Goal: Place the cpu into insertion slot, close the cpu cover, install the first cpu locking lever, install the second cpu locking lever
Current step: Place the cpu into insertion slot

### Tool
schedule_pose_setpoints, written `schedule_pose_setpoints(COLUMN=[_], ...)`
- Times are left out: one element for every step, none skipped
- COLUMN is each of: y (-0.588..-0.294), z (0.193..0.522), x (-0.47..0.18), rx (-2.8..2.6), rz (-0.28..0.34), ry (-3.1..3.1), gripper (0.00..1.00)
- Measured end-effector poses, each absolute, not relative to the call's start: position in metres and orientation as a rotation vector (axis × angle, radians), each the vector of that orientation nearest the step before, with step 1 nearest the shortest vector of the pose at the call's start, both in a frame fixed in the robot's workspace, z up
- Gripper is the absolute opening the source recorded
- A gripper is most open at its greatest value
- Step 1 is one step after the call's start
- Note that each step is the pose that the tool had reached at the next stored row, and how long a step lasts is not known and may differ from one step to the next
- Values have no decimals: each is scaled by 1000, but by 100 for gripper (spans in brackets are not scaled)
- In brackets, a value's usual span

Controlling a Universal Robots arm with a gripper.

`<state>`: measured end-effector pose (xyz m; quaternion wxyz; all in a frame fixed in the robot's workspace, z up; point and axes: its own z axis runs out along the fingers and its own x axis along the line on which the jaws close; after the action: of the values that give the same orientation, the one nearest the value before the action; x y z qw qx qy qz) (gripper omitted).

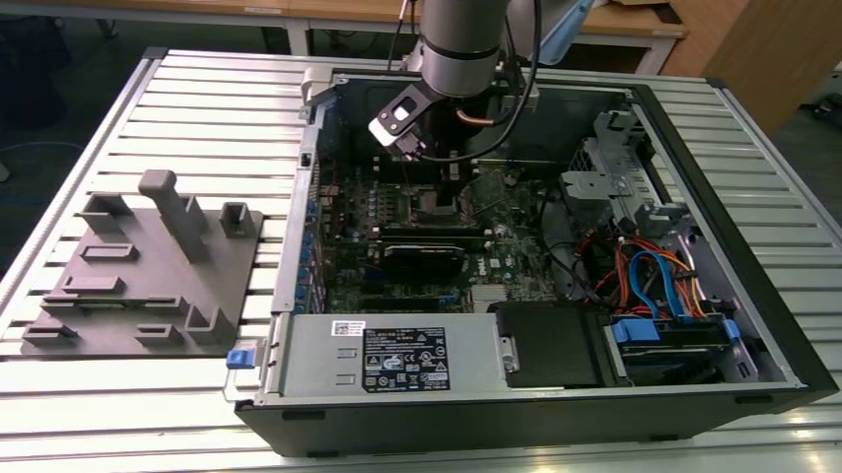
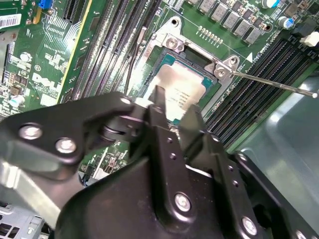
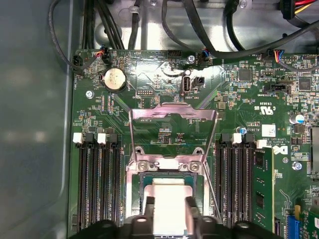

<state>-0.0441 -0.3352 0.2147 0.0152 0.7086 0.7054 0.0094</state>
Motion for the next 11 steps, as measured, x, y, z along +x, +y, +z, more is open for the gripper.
schedule_pose_setpoints(y=[-335,-335,-335,-335,-335,-335,-335,-335,-335,-335,-335], z=[215,215,215,215,215,215,215,215,215,215,215], x=[-44,-44,-44,-44,-44,-44,-44,-44,-44,-44,-44], rx=[2205,2205,2205,2205,2205,2205,2205,2205,2205,2205,2205], rz=[29,29,29,29,29,29,29,29,29,29,29], ry=[2195,2195,2195,2195,2195,2195,2195,2195,2195,2195,2195], gripper=[36,30,24,24,18,18,12,10,10,10,10])
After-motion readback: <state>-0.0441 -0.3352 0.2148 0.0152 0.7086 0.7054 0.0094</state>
